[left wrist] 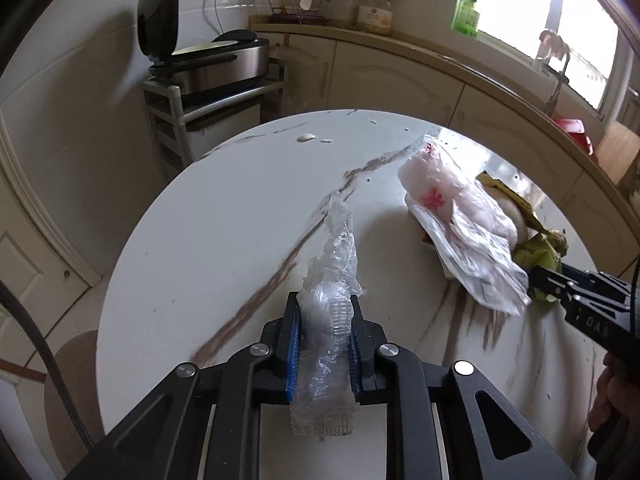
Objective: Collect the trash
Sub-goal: 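Grasp the clear plastic wrap with the left tool while the right tool grasps the green packet, then carry the plastic wrap and green packet over the wastebasket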
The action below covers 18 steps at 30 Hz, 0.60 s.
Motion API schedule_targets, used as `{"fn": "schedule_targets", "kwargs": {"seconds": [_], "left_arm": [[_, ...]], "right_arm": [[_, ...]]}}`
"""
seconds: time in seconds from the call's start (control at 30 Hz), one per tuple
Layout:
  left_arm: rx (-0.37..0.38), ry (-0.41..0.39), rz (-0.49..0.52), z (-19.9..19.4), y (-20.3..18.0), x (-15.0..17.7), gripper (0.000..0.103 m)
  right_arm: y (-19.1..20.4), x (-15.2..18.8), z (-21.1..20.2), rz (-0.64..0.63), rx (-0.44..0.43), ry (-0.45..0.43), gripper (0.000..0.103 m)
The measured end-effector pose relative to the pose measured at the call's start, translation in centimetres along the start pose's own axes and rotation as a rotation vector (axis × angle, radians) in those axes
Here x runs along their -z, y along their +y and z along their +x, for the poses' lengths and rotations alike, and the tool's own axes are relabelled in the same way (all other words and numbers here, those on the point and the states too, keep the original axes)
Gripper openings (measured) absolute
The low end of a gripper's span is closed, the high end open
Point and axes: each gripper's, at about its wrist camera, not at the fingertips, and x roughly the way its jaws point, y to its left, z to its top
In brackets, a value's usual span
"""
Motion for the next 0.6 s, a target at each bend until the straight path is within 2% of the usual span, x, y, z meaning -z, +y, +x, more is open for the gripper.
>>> {"fn": "schedule_targets", "kwargs": {"seconds": [0.13,0.27,0.6], "left_arm": [[-0.001,-0.013,0.007,-1.8,-0.1,1.4,0.016],[0.014,-0.017,0.024,-3.9,-1.5,3.1,0.016],[0.074,-0.05,0.065,-8.9,-4.9,5.5,0.016]], "right_arm": [[-0.8,0.8,-0.8,0.03,-0.061,0.001,0.028],[-1.6,2.3,-2.0,0.074,-0.124,0.001,0.026],[-2.7,5.0,-6.7,0.094,-0.165,-0.055,0.026]]}}
